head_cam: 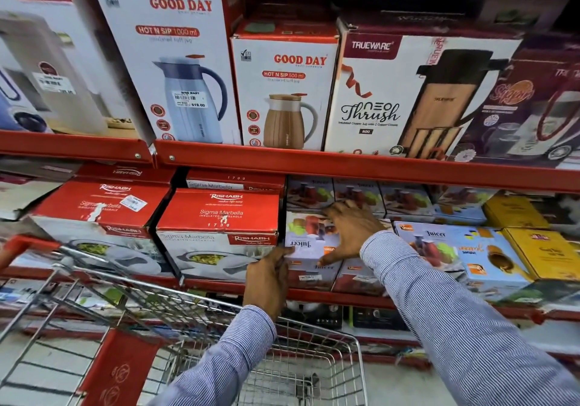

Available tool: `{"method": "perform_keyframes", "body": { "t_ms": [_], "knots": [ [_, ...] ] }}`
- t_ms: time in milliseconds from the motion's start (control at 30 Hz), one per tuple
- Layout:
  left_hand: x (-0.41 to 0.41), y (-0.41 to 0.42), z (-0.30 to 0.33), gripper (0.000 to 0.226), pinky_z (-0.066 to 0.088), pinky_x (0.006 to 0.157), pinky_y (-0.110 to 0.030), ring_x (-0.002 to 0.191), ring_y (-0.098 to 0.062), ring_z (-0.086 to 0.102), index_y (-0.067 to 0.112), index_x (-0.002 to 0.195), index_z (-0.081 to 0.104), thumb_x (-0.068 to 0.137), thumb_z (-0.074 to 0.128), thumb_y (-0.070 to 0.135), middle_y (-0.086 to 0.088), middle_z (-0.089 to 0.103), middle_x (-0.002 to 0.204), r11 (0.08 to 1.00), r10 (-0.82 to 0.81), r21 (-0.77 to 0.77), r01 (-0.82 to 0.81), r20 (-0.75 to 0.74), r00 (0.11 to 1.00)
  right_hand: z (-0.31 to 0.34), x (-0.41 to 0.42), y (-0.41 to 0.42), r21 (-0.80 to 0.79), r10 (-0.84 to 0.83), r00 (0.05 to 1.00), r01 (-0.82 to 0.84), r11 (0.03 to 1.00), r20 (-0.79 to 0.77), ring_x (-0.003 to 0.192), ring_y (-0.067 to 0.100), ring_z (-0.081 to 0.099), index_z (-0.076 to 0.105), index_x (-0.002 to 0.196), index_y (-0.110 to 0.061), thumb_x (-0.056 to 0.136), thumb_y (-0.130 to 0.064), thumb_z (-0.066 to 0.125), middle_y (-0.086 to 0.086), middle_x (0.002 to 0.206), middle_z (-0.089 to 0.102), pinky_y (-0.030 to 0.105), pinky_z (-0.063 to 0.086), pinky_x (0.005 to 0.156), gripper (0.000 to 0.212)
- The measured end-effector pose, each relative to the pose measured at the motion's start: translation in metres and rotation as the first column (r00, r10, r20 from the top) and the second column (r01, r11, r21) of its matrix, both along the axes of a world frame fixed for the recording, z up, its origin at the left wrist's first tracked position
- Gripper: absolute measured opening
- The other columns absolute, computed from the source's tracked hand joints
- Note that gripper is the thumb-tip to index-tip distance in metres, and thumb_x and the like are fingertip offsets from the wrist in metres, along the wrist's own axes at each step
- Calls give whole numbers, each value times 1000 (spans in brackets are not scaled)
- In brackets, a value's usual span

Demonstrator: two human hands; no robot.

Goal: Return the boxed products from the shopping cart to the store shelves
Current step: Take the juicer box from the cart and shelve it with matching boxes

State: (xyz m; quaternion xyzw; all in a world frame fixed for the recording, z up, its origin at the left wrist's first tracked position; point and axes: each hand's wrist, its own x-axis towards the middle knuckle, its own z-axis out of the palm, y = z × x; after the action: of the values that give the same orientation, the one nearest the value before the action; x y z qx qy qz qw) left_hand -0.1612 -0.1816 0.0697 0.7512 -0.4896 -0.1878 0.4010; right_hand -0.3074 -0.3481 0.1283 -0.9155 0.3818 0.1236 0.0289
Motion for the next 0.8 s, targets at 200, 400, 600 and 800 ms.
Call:
{"method": "perform_keyframes", "body": {
  "t_ms": [200,400,600,800],
  "knots": [
    [0,-2,-5,30,55,53,-17,56,-12,68,28,115,67,94,55,11,-1,78,79,1000,0,-7,1,56,998,-4,-3,2,-49,24,1000,-24,999,10,131,28,36,36,142,-20,43,-90,53,3,146,44,55,30,106,122],
    [1,-3,-6,29,43,48,-1,54,-4,65,25,116,68,95,54,11,2,77,80,1000,3,-17,-2,63,998,-1,-3,6,-44,9,1000,-8,999,26,128,28,38,39,139,-16,41,-92,52,5,143,45,54,32,105,125],
    [0,-1,-7,25,57,53,-22,53,-9,67,25,113,67,95,53,15,-1,78,76,1000,17,2,-17,77,997,2,-2,8,-35,-1,1000,2,999,22,130,28,37,37,140,-17,42,-90,56,4,145,44,54,31,107,123],
    [0,0,-4,24,40,48,0,56,-7,65,25,113,67,96,53,16,0,78,81,1000,11,11,-12,97,995,3,-3,12,-1,-37,999,37,999,9,139,31,27,31,144,-18,45,-88,58,4,151,37,57,23,112,124]
  ]
}}
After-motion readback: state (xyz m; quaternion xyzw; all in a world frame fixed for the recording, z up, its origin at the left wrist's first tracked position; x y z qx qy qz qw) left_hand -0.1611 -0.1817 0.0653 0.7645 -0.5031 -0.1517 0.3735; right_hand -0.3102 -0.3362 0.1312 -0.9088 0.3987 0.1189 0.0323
